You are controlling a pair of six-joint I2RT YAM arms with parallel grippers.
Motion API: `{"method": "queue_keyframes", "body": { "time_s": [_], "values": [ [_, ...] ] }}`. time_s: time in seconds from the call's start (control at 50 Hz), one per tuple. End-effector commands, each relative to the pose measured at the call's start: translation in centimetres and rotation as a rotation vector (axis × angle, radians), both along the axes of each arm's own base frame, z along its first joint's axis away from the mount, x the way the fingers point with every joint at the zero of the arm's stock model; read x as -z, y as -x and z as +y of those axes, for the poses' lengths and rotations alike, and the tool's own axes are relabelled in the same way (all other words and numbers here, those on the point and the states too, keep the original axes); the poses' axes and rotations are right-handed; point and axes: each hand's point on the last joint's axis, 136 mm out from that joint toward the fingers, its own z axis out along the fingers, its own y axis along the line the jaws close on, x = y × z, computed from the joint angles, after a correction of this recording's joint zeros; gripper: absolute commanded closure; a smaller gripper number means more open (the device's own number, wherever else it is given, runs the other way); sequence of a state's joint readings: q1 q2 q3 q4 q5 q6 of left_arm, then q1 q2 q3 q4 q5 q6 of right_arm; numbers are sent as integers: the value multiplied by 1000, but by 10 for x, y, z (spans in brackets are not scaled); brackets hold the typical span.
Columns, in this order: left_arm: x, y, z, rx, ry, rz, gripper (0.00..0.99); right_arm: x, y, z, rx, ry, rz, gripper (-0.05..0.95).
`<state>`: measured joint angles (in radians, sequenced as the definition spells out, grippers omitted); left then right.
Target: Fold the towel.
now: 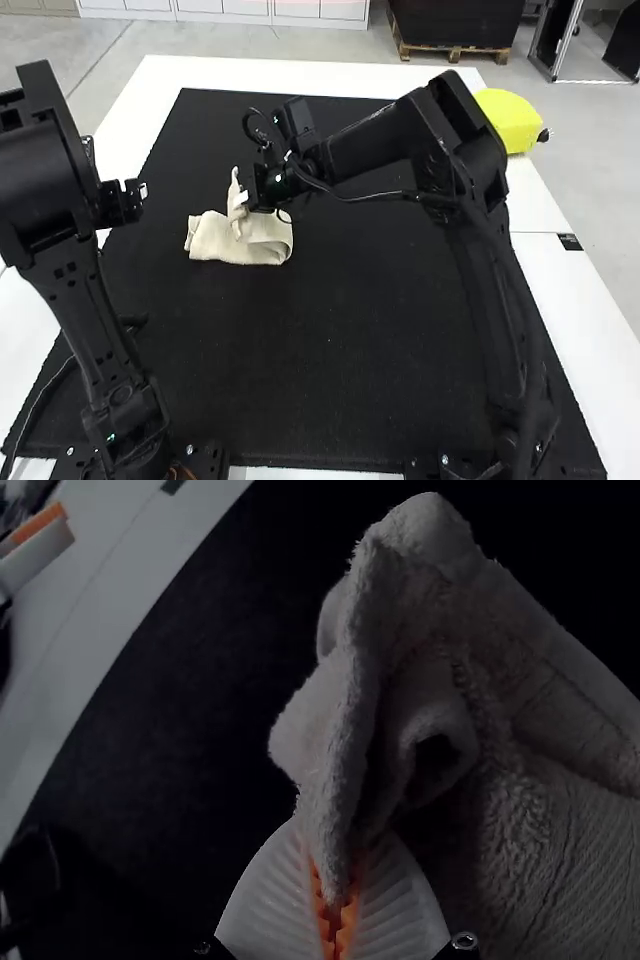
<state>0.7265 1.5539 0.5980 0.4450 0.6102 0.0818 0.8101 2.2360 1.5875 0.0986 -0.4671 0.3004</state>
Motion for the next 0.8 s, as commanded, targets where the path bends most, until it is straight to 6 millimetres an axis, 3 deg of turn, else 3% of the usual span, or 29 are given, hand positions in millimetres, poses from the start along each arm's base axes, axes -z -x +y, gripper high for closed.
{"method": "queue_keyframes", "body": {
  "time_s": [0.0,0.46,0.7,0.78],
  "values": [
    [-10,2,1,5,-28,-24,26,-12,10,19,-31,-27,-14,926],
    [-8,3,0,4,-25,-20,26,-8,6,36,-50,-41,-21,926],
    [-3,5,-2,5,-19,-10,26,-12,7,55,-68,-61,-35,925],
    [-2,7,-4,5,-19,-8,26,-9,4,59,-53,-66,-9,864]
  ]
}}
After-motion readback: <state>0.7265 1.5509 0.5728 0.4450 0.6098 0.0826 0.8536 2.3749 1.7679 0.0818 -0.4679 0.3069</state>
